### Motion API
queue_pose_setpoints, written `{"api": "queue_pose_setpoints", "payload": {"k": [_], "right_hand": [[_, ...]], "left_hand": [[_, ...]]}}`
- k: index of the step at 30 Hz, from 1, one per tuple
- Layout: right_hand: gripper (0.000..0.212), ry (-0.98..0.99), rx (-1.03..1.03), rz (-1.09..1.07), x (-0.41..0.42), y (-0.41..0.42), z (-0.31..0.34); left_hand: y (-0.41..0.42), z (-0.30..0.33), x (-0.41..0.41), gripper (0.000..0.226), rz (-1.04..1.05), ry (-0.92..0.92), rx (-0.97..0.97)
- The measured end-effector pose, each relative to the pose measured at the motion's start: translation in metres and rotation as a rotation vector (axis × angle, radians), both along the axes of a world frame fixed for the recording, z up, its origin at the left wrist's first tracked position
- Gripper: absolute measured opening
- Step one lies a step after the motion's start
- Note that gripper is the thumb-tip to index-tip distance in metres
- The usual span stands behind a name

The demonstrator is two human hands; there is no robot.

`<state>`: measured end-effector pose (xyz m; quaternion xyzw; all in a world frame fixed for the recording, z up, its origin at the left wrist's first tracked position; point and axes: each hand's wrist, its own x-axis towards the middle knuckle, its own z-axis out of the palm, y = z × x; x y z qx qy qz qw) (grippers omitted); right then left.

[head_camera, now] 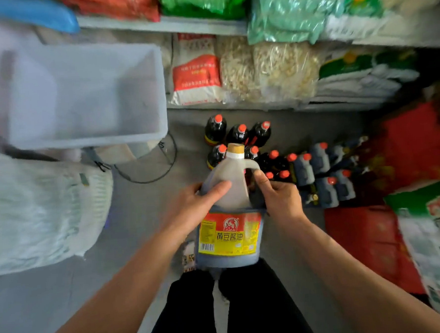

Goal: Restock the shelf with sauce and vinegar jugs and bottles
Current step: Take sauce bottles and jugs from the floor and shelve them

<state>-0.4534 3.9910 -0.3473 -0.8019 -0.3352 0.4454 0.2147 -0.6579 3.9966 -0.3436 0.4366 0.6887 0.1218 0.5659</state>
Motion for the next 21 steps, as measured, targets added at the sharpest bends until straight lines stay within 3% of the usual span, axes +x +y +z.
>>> {"api": "queue_pose_setpoints", "payload": {"k": [2,5,9,12,21], "right_hand": [[0.054,-0.013,0.06,-0.026,0.008,0.013,0.036],[0.055,-0.024,0.148,-0.071,0.023,0.039,0.085],[0.066,-0.069,0.227,-0.048,0.05,0.09,0.139],[0.063,-0.062,0.292,-0.042,0.077,0.134,0.175],[0.068,-0.049,0.544,0.09,0.13,0.269,0.277]], "left_hand": [[0.02,0.043,0.006,0.06,-0.031,-0.003,0.069],[0.051,0.096,0.019,0.086,-0.07,-0.021,0.129],[0.1,0.154,0.045,0.081,-0.077,0.009,0.222],[0.137,0.19,0.072,0.077,-0.07,0.004,0.277],[0.238,0.284,0.124,0.091,-0.019,-0.022,0.469]]}}
